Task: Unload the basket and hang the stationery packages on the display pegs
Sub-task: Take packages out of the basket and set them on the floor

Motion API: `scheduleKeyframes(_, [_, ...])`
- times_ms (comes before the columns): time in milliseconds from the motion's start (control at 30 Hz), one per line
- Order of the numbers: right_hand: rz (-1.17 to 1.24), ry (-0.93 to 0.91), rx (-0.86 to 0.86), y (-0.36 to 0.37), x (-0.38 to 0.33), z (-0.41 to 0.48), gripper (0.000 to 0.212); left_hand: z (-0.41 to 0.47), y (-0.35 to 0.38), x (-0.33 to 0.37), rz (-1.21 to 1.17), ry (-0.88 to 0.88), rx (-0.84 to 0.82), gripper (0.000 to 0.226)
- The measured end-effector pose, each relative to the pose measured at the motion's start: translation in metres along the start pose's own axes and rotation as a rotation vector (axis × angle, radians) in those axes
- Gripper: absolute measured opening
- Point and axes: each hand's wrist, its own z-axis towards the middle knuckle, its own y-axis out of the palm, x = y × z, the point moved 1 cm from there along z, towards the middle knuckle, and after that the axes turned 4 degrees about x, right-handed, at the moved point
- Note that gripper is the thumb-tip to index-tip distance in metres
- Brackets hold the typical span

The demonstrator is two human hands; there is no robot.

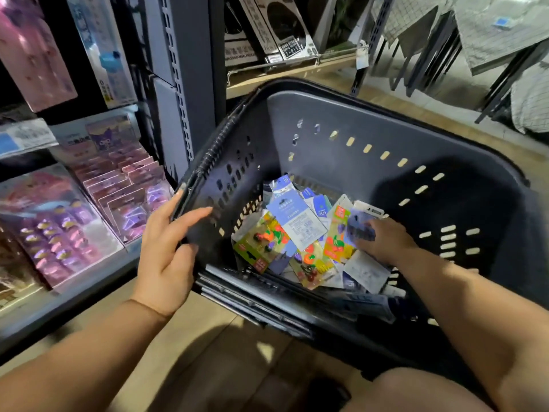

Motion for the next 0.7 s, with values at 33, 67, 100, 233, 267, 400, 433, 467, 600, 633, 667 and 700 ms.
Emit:
scheduleKeyframes(33, [-0.029, 0.030, 0.039, 0.002, 0.002, 0.004, 0.066, 0.002, -0.001, -0.002, 0.021, 0.001, 0.000, 0.061])
scheduleKeyframes(67, [-0.036, 0.053, 0.065, 0.002, 0.003, 0.007, 0.070, 0.004, -0.002, -0.002, 0.033, -0.003, -0.004, 0.061])
scheduleKeyframes(100, [-0.015, 0.064, 0.074, 0.005, 0.006, 0.011, 0.071, 0.006, -0.003, -0.001, 0.035, -0.013, -0.010, 0.061])
scheduleKeyframes(233, [0.119, 0.103, -0.066, 0.025, 0.015, 0.021, 0.080, 0.005, -0.004, 0.006, -0.002, -0.035, -0.045, 0.061])
scheduleKeyframes(267, [0.097, 0.102, -0.076, 0.028, 0.015, 0.021, 0.089, 0.004, -0.003, 0.007, -0.006, -0.037, -0.055, 0.063])
scheduleKeyframes(400, [-0.021, 0.162, -0.109, 0.034, 0.022, 0.023, 0.106, 0.010, -0.003, 0.005, 0.044, -0.053, -0.095, 0.064])
scheduleKeyframes(433, [-0.046, 0.165, -0.095, 0.035, 0.023, 0.025, 0.105, 0.013, -0.002, 0.005, 0.081, -0.055, -0.098, 0.059])
scheduleKeyframes(467, [-0.074, 0.160, -0.081, 0.034, 0.021, 0.026, 0.104, 0.016, -0.002, 0.005, 0.135, -0.053, -0.092, 0.053])
scheduleKeyframes(600, [-0.093, 0.193, -0.065, 0.036, 0.015, 0.034, 0.091, 0.028, 0.000, 0.011, 0.443, -0.020, -0.115, 0.054])
scheduleKeyframes(633, [-0.051, 0.189, -0.045, 0.036, 0.016, 0.038, 0.078, 0.030, 0.001, 0.012, 0.490, 0.000, -0.127, 0.055])
scheduleKeyframes(667, [-0.009, 0.173, -0.028, 0.036, 0.015, 0.041, 0.063, 0.031, 0.002, 0.013, 0.508, 0.004, -0.139, 0.056])
scheduleKeyframes(700, [0.021, 0.151, -0.025, 0.035, 0.015, 0.044, 0.052, 0.033, 0.003, 0.013, 0.509, -0.005, -0.148, 0.057])
